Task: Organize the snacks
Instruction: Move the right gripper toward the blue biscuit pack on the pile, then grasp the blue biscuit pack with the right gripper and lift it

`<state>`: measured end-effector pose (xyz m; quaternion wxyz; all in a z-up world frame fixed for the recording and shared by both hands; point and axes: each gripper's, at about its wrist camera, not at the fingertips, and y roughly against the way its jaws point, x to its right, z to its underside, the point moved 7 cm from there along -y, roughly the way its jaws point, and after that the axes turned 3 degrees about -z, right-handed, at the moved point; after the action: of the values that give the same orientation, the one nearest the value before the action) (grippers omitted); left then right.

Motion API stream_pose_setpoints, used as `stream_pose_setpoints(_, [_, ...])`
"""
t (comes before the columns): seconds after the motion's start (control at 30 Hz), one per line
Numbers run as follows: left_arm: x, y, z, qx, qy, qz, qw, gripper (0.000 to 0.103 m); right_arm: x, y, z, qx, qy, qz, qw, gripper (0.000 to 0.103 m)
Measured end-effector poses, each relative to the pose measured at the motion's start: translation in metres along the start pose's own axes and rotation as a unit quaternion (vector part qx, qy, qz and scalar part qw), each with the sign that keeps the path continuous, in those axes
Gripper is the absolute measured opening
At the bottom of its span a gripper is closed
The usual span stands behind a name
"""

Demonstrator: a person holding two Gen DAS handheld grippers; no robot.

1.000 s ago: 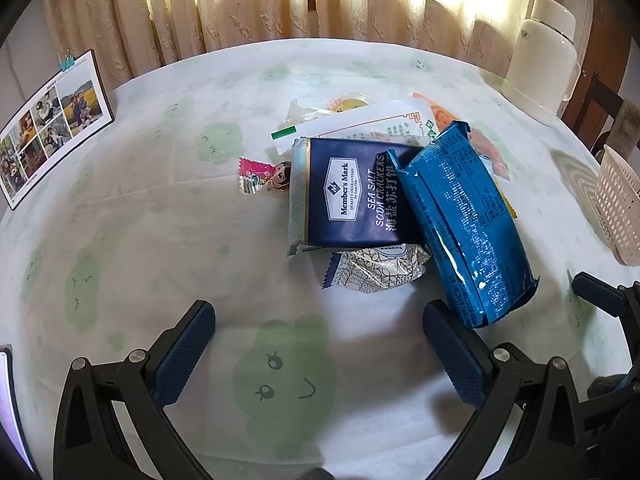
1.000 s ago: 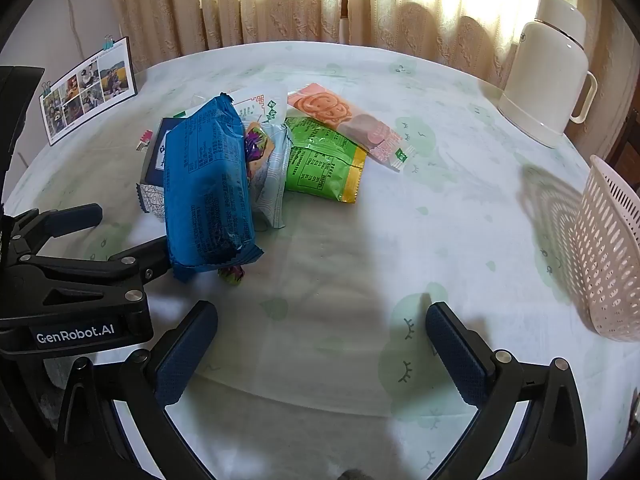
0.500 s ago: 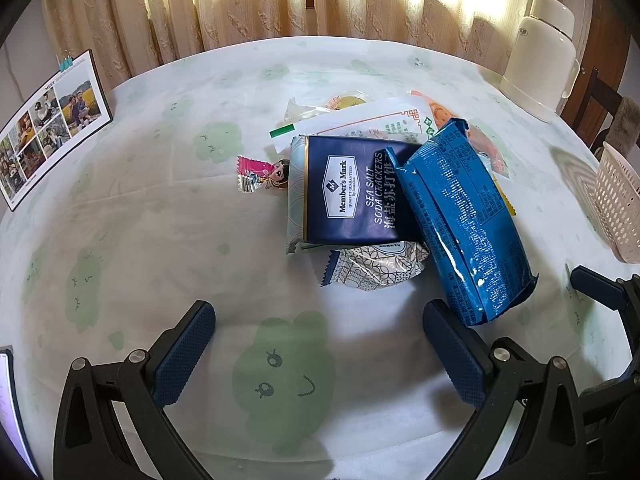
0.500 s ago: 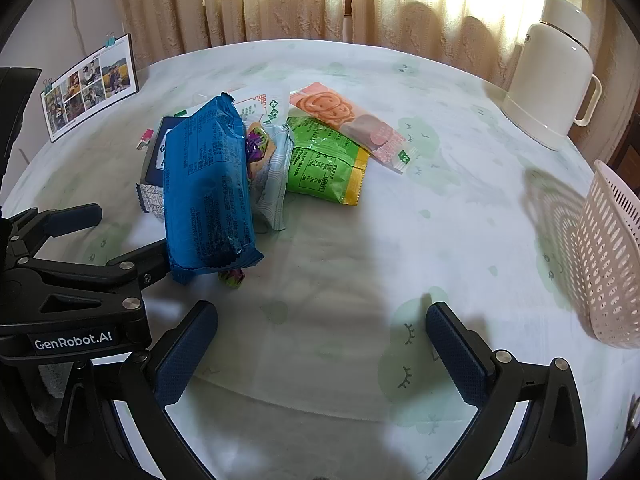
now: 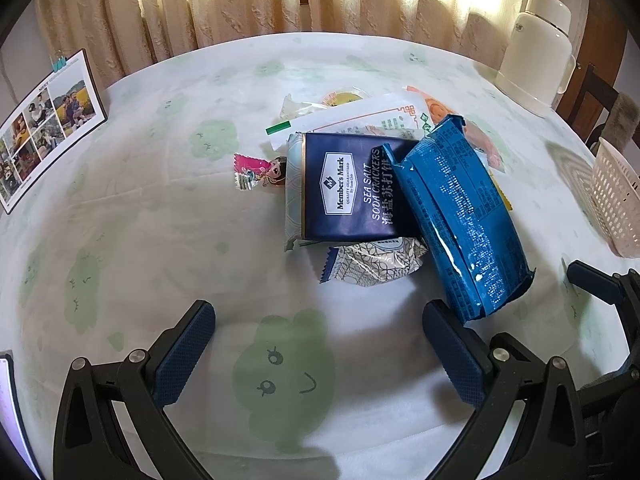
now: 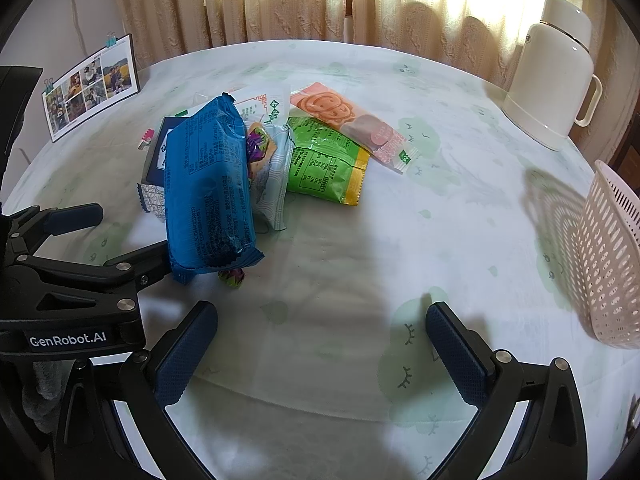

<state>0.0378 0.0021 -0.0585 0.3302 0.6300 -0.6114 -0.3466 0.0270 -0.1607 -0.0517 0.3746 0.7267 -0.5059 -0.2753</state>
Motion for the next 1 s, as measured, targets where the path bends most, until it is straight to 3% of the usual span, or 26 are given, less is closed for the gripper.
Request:
stream_pose_setpoints(0.37, [0.001, 0.008, 0.005, 0.006, 0.002, 0.005, 1.0, 0.102, -0.007, 0.005, 0.0, 0.006, 0.003, -0.017, 1.0, 0.103])
stream_pose_setpoints(0.53, [0.0, 0.025, 0.001, 0.04, -0.009, -0.013, 0.9991, 0.102, -0.008, 0.014, 0.001, 0.026, 0.001, -0.017, 1.0, 0.103])
stream_pose_setpoints(0.73, [-0.025, 0.048, -0.012, 0.087, 0.017, -0.043, 0.9951, 0.102, -0.02, 0.029, 0.0, 0.057, -0.005, -0.036, 0.998, 0.101])
stream_pose_setpoints(1.0, [-0.057, 0.057, -0.023, 0.099, 0.06, -0.06, 0.9914, 0.102, -0.035, 0.037, -0.027, 0.093, 0.002, -0.043, 0.995, 0.091])
